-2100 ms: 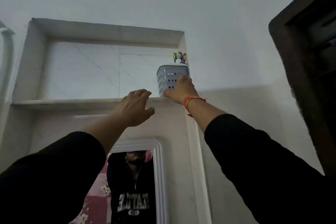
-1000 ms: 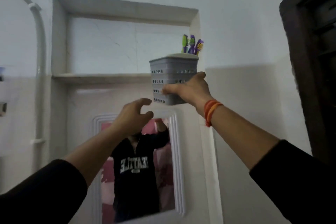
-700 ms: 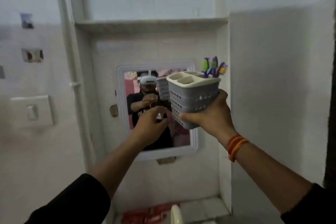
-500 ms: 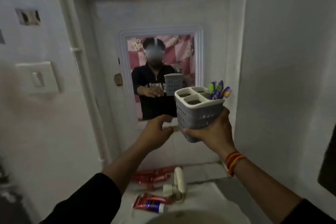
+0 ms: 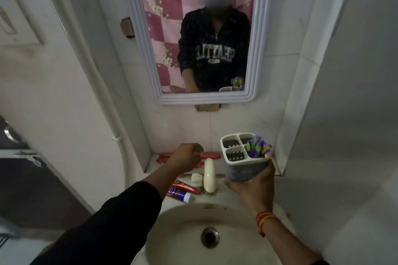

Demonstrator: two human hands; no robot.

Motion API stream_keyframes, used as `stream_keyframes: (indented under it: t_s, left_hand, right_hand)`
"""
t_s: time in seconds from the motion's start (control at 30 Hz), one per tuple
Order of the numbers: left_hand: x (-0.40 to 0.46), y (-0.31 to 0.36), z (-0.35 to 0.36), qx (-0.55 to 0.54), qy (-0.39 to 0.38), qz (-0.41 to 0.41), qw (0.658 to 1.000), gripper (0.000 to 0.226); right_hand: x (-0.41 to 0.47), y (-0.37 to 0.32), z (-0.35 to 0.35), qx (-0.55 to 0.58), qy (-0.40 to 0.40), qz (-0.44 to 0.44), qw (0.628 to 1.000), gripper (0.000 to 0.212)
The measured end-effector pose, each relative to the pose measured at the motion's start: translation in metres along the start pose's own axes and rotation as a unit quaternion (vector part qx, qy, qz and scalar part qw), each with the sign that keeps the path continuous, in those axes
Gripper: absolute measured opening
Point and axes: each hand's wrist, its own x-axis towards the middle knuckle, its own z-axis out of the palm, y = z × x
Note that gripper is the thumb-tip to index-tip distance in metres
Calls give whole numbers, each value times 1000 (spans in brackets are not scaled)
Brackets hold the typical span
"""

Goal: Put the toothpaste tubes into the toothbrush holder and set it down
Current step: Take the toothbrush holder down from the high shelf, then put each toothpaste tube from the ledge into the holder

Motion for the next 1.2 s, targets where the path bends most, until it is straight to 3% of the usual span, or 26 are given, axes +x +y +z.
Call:
stream_keyframes:
  t_s: [0.3,0.47,0.77,0.97,1.2]
  left_hand:
    - [47,-40,52,75,-28,-53,995,37]
    - [73,-57,70,147,-50,-37,987,48]
    - [90,-83,81,189,-79,-11,979,36]
    - [101,-86,74,211,-78,58,973,51]
    - [99,-61,57,108,-29,164,980,55]
  right_hand:
    - [-13,67,30,-28,-32,62,997,136]
    - [-21,85,49,-32,-25,96,995,133]
    - [-21,98,59,-10,-20,103,994,122]
    - [-14,107,51,38,-71,143,986,117]
    - [-10,105,46,56,-93,172,979,108]
